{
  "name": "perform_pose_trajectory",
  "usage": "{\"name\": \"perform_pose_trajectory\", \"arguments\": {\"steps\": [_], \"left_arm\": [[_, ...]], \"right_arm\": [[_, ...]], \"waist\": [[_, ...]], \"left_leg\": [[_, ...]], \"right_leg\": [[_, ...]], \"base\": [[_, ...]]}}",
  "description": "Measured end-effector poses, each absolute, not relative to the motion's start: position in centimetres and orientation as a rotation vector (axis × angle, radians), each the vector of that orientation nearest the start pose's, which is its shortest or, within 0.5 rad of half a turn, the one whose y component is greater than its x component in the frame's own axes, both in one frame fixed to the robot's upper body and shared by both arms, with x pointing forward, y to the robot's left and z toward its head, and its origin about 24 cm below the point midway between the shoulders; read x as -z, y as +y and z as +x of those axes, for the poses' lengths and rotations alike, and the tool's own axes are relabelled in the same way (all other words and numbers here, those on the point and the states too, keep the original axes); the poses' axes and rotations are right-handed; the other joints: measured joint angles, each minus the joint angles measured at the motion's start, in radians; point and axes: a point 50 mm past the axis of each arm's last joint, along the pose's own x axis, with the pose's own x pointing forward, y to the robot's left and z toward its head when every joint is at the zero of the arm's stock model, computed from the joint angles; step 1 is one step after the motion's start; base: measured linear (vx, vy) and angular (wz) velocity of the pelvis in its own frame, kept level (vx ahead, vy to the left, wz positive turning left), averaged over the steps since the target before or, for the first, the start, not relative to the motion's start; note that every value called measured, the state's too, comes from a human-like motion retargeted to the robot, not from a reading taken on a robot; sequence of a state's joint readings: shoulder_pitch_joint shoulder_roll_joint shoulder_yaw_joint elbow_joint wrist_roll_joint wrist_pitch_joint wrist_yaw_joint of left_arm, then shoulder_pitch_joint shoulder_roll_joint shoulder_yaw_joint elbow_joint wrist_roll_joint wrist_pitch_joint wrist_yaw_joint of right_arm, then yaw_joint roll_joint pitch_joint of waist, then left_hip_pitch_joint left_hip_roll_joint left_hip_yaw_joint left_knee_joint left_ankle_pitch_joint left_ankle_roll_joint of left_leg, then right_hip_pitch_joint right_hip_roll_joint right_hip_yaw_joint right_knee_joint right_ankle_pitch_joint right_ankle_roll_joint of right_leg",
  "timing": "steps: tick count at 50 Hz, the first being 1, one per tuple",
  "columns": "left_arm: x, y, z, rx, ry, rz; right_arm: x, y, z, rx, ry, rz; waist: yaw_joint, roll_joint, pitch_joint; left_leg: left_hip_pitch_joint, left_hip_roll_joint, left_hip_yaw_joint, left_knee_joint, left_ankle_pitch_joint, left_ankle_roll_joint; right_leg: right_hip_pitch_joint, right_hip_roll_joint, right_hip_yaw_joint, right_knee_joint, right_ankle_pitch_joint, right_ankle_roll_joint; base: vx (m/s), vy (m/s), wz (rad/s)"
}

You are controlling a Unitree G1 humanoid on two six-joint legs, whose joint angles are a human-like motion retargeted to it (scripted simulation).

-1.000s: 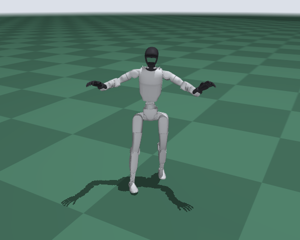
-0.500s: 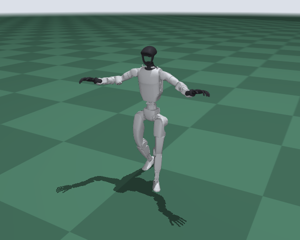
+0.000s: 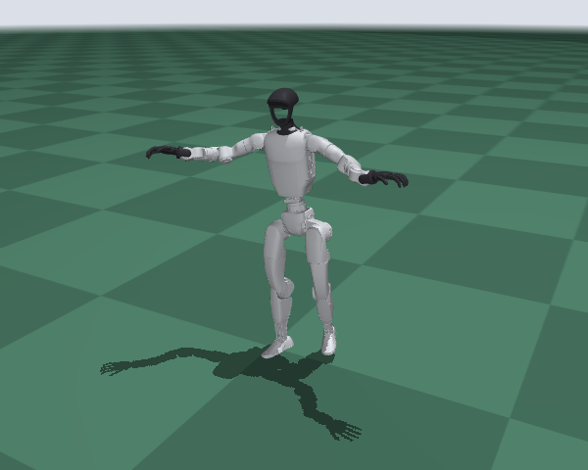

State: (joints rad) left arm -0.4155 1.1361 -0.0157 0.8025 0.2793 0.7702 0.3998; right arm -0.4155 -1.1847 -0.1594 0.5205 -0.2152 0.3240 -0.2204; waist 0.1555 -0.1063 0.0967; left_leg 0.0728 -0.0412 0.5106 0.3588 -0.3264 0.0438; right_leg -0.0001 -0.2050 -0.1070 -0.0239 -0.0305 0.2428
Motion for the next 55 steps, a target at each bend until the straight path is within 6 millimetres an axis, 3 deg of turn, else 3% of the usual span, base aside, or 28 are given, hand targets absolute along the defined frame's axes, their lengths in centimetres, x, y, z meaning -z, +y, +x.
{"name": "perform_pose_trajectory", "arguments": {"steps": [5,10,13,16,22,27,30,34,38,43,47,51,55], "left_arm": [[-18.5,48.3,19.8,-1.313,0.835,1.285],[-19.3,47.0,21.7,-1.365,0.490,1.183],[-19.4,46.6,22.0,-1.435,0.358,1.056],[-19.6,46.5,22.1,-1.439,0.305,1.042],[-19.4,47.2,21.5,-1.408,0.408,1.110],[-19.2,48.0,20.3,-1.378,0.582,1.204],[-19.7,48.2,20.1,-1.367,0.611,1.257],[-20.2,48.5,19.6,-1.384,0.621,1.275],[-20.5,48.6,19.5,-1.377,0.569,1.298],[-20.8,48.4,19.6,-1.425,0.429,1.229],[-20.7,47.9,20.3,-1.432,0.339,1.198],[-20.4,47.3,21.2,-1.400,0.303,1.207],[-19.7,47.0,21.7,-1.365,0.383,1.215]], "right_arm": [[-24.6,-44.7,24.1,0.952,0.166,-1.146],[-25.6,-44.7,23.3,1.019,0.030,-1.170],[-25.9,-45.3,22.7,1.088,0.020,-1.170],[-25.4,-45.4,22.6,1.104,0.026,-1.171],[-23.6,-45.4,23.2,1.059,0.082,-1.130],[-22.6,-45.5,23.4,0.996,0.134,-1.087],[-22.3,-45.6,23.2,0.981,0.149,-1.085],[-21.9,-45.7,23.0,0.976,0.175,-1.093],[-21.7,-45.4,23.2,0.963,0.151,-1.108],[-22.7,-44.6,23.9,0.986,0.065,-1.139],[-24.1,-44.0,24.3,1.006,-0.011,-1.174],[-25.2,-43.8,24.3,1.022,-0.049,-1.200],[-25.2,-44.2,24.2,1.025,0.013,-1.210]], "waist": [[-0.096,0.031,-0.036],[-0.158,0.075,-0.044],[-0.184,0.094,-0.035],[-0.191,0.095,-0.015],[-0.159,0.108,0.003],[-0.116,0.142,-0.044],[-0.079,0.135,-0.071],[-0.025,0.111,-0.094],[0.029,0.089,-0.099],[0.095,0.067,-0.038],[0.138,0.062,0.014],[0.137,0.079,0.053],[0.102,0.082,0.076]], "left_leg": [[0.107,0.008,-0.151,0.064,0.019,-0.047],[0.194,-0.006,-0.282,-0.177,0.031,-0.092],[0.185,-0.010,-0.288,-0.300,0.015,-0.104],[0.177,-0.013,-0.262,-0.385,0.032,-0.104],[0.129,0.014,-0.207,-0.446,0.095,-0.097],[0.050,0.070,-0.168,-0.443,0.138,-0.098],[0.011,0.084,-0.147,-0.430,0.146,-0.105],[-0.017,0.080,-0.113,-0.437,0.167,-0.113],[-0.044,0.076,-0.074,-0.446,0.193,-0.116],[-0.072,0.069,-0.018,-0.446,0.226,-0.138],[-0.130,0.070,0.013,-0.446,0.276,-0.144],[-0.190,0.076,0.000,-0.446,0.307,-0.133],[-0.187,0.054,0.044,-0.446,0.282,-0.101]], "right_leg": [[-0.026,0.029,-0.068,-0.001,0.033,-0.004],[-0.146,0.053,-0.099,0.052,0.099,0.019],[-0.183,0.067,-0.109,-0.012,0.183,0.007],[-0.219,0.081,-0.064,-0.043,0.224,0.004],[-0.204,0.102,-0.095,0.021,0.149,-0.066],[-0.221,0.104,-0.118,0.343,-0.015,-0.155],[-0.234,0.089,-0.074,0.570,-0.109,-0.161],[-0.175,0.083,0.010,0.679,-0.145,-0.133],[-0.061,0.096,0.096,0.579,-0.105,-0.085],[0.092,0.082,0.138,0.266,-0.152,-0.045],[0.098,0.074,0.127,0.131,-0.167,-0.026],[0.085,0.080,0.100,0.034,-0.115,-0.029],[0.065,0.073,0.057,-0.031,-0.045,-0.023]], "base": [[-0.36,0.05,0.69],[-0.50,0.15,0.44],[-0.58,0.16,0.26],[-0.56,0.09,-0.07],[-0.48,0.04,-0.37],[-0.38,0.00,-0.38],[-0.32,-0.05,-0.41],[-0.32,-0.09,-0.42],[-0.37,-0.15,-0.45],[-0.47,-0.23,-0.47],[-0.57,-0.24,-0.32],[-0.58,-0.21,0.20],[-0.53,-0.15,0.59]]}}
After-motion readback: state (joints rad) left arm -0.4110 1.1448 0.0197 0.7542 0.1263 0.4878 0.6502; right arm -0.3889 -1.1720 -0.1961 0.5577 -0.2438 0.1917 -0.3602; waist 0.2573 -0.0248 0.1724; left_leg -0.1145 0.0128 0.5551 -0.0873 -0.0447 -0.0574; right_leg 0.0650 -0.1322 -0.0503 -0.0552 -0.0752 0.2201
